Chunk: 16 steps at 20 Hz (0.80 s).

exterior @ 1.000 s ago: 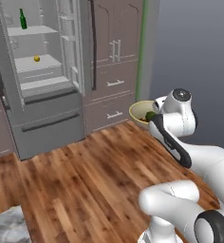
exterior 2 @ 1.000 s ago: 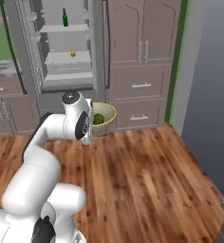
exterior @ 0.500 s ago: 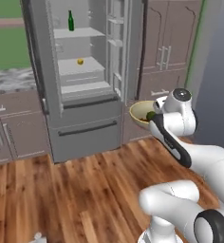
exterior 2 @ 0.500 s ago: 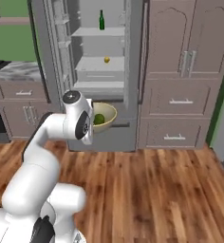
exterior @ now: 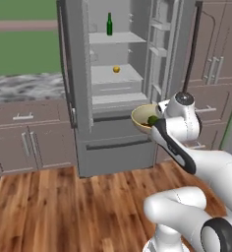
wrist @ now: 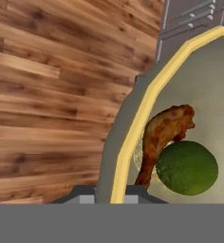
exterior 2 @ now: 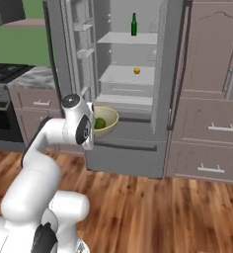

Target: Pick the chicken drumstick and lime from their plates and place them in the bowl. Then put the bowl in the fridge.

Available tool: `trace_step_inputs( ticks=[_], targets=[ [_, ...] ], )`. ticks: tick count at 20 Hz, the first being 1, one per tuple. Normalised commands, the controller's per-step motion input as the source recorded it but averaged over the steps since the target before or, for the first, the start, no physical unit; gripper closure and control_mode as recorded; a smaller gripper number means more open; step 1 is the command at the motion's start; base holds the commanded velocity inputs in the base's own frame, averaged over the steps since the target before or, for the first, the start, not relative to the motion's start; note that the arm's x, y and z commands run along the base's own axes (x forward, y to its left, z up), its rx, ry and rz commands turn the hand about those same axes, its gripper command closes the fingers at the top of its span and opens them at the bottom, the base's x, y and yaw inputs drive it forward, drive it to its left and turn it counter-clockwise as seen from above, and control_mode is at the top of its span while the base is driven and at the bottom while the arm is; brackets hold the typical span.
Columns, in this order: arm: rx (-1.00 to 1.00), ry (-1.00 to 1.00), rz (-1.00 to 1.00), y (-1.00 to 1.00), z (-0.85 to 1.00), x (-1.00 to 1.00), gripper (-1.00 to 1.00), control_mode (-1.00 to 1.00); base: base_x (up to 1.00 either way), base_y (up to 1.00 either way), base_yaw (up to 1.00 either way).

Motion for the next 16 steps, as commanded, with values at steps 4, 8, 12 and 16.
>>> trace_step_inputs(
  ticks=[4, 8, 12, 16],
  targets=[
    [0.0, 0.0, 0.0, 0.0, 0.0, 0.0, 1.0, 1.0, 0.56, -0.17, -0.04],
    [0.0, 0.0, 0.0, 0.0, 0.0, 0.0, 1.0, 1.0, 0.54, 0.0, -0.02],
    [0.0, 0.0, 0.0, 0.0, 0.0, 0.0, 1.0, 1.0, 0.62, -0.04, -0.03],
    [0.0, 0.0, 0.0, 0.0, 0.0, 0.0, 1.0, 1.0, 0.63, -0.01, 0.0]
  ],
)
